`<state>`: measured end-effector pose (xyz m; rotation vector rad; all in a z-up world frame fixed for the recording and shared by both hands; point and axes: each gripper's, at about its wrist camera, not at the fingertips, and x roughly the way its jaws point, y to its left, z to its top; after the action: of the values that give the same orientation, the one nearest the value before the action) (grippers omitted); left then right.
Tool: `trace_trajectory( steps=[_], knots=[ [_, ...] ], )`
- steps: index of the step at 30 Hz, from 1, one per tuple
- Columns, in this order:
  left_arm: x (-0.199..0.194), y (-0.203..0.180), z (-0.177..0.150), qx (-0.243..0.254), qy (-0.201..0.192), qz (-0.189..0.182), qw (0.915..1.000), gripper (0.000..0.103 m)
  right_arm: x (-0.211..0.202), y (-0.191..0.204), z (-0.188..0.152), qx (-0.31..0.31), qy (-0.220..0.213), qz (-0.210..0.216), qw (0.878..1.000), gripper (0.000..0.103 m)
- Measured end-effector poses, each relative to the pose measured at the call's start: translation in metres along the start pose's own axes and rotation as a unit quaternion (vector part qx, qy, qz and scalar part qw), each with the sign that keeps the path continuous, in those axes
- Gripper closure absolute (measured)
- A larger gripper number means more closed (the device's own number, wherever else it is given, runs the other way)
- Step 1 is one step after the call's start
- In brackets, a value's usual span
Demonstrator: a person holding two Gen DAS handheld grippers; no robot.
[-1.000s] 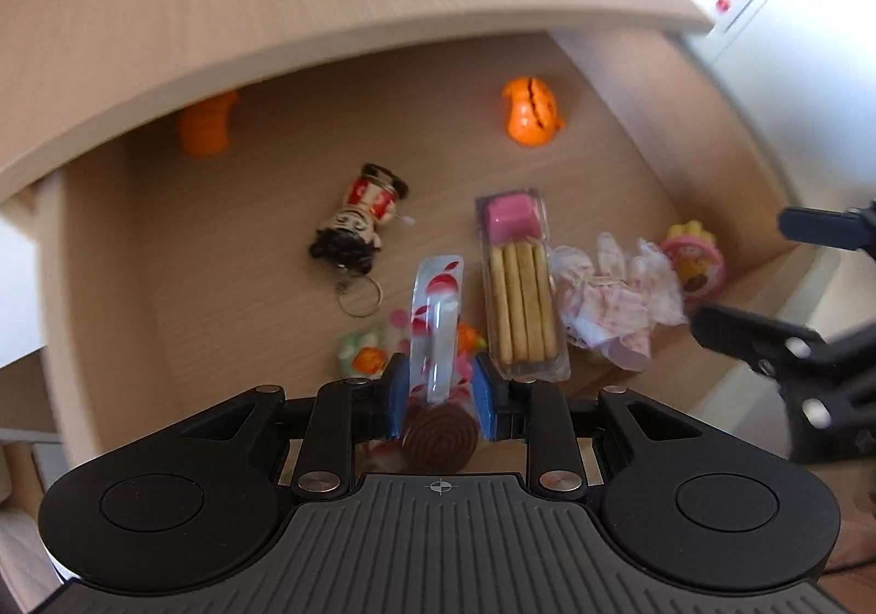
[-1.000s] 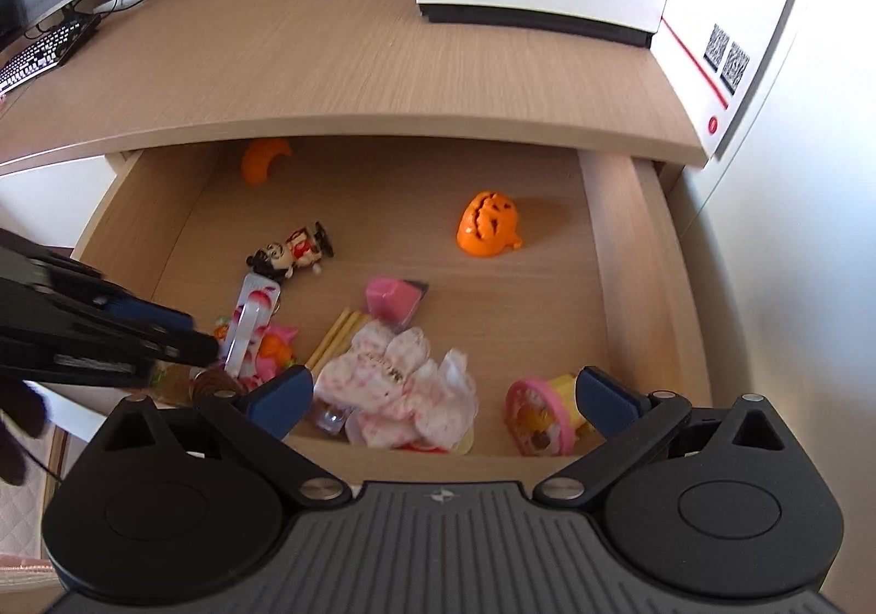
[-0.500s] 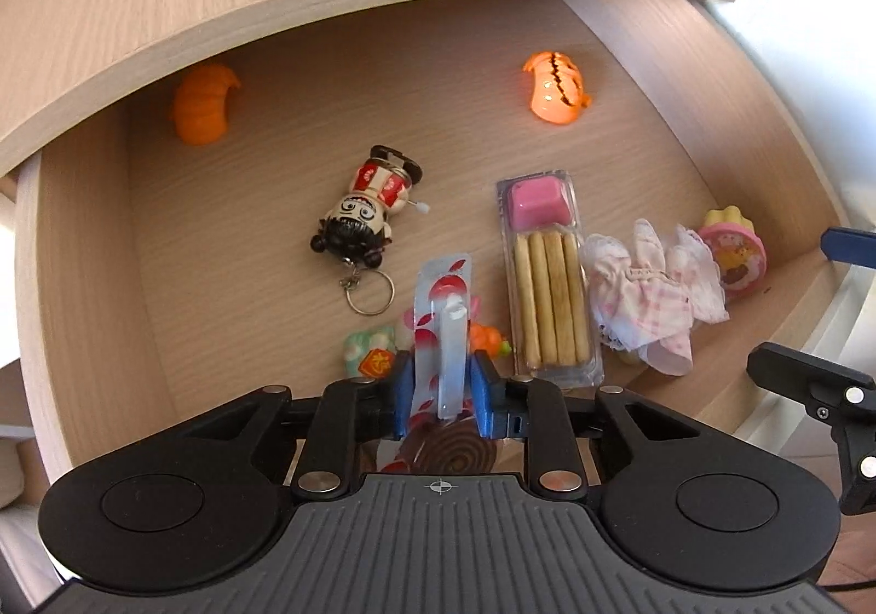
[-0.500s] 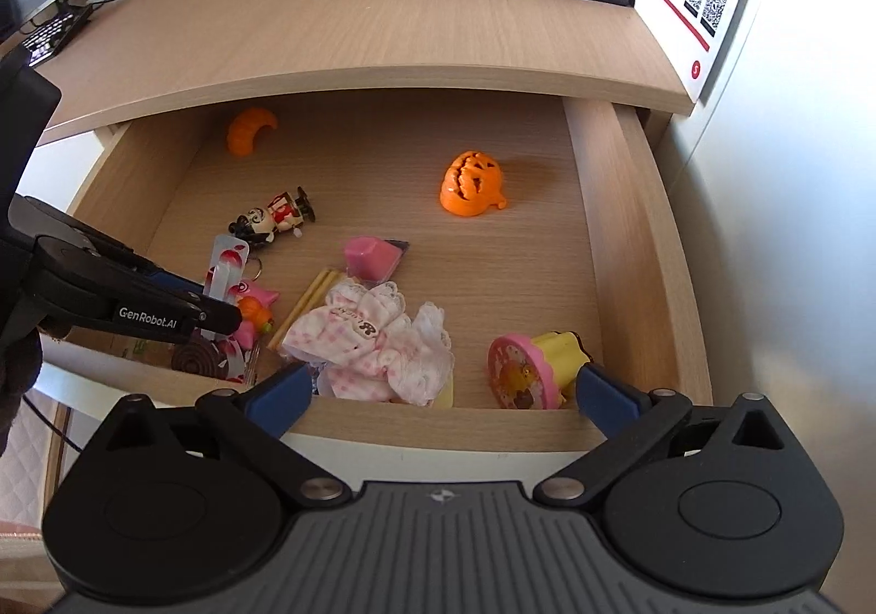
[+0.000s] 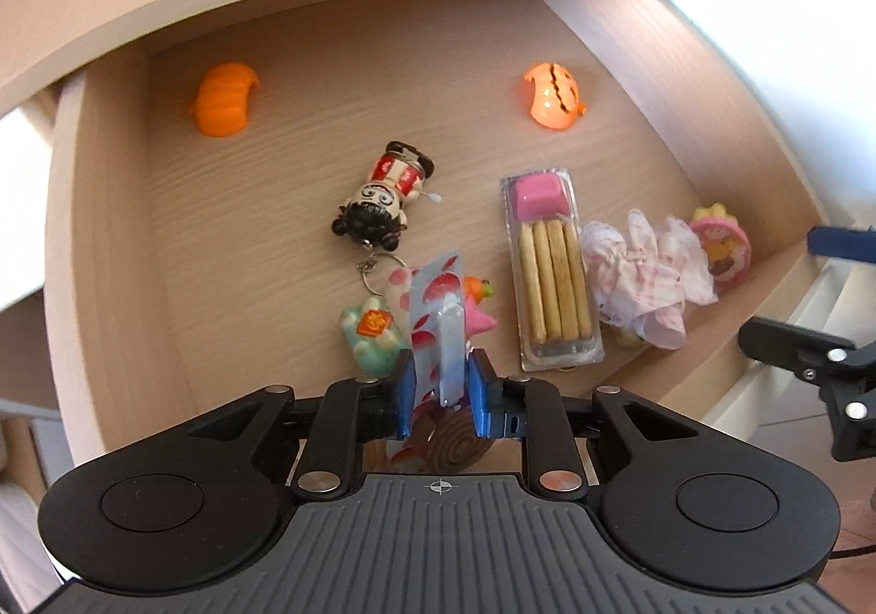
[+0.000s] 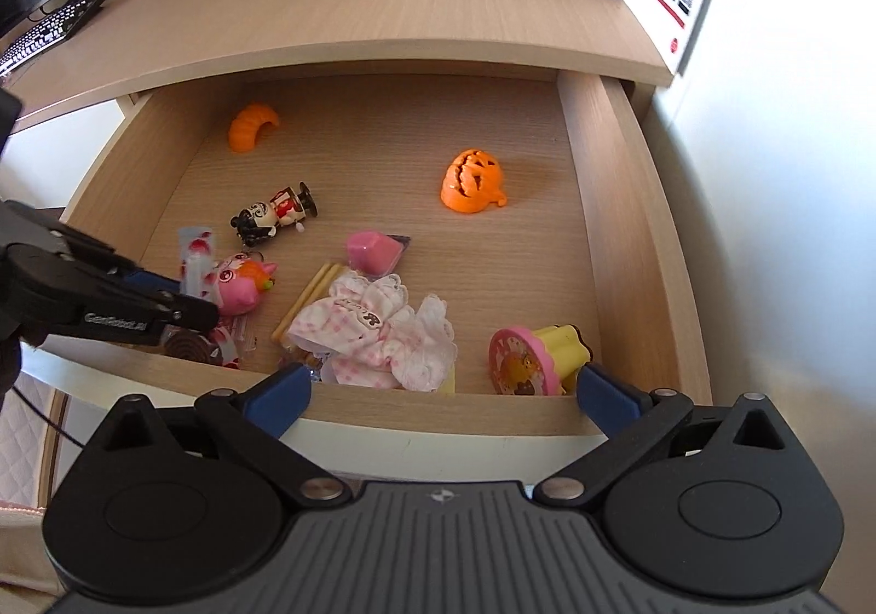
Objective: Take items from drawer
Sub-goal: 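Grasp the red-white wrapped lollipop stick with the left gripper, then lift the lollipop with the left gripper while the right gripper grasps the orange pumpkin shell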
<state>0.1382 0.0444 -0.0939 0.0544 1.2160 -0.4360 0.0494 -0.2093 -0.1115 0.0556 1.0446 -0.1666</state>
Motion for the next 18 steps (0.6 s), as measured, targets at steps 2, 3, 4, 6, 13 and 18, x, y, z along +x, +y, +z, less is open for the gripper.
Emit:
trace_trajectory(
  steps=[2,3,4,6,13,18],
  knots=[
    [-0.009,0.008,-0.003,-0.022,-0.018,-0.022,0.9994,0.082,-0.001,0.0,-0.001,-0.007,0.006,0.005,1.0,0.0],
    [-0.014,0.012,-0.006,-0.032,-0.031,-0.032,0.9985,0.082,-0.001,0.0,0.0,-0.015,0.012,0.011,1.0,0.0],
    [-0.019,0.013,-0.005,-0.038,-0.045,-0.036,0.9976,0.083,0.0,-0.001,0.003,-0.021,0.021,0.016,0.999,0.0],
    [-0.033,0.023,-0.004,-0.048,-0.075,-0.043,0.9951,0.085,0.001,0.003,0.011,-0.034,0.027,0.01,0.999,0.0],
    [-0.075,0.047,0.0,-0.12,-0.13,-0.042,0.9834,0.093,0.004,0.051,0.061,-0.167,-0.075,0.023,0.983,0.001],
    [-0.099,0.072,0.008,-0.182,-0.163,-0.038,0.9691,0.093,0.046,0.088,0.09,-0.238,-0.134,0.084,0.958,0.009]
  ],
)
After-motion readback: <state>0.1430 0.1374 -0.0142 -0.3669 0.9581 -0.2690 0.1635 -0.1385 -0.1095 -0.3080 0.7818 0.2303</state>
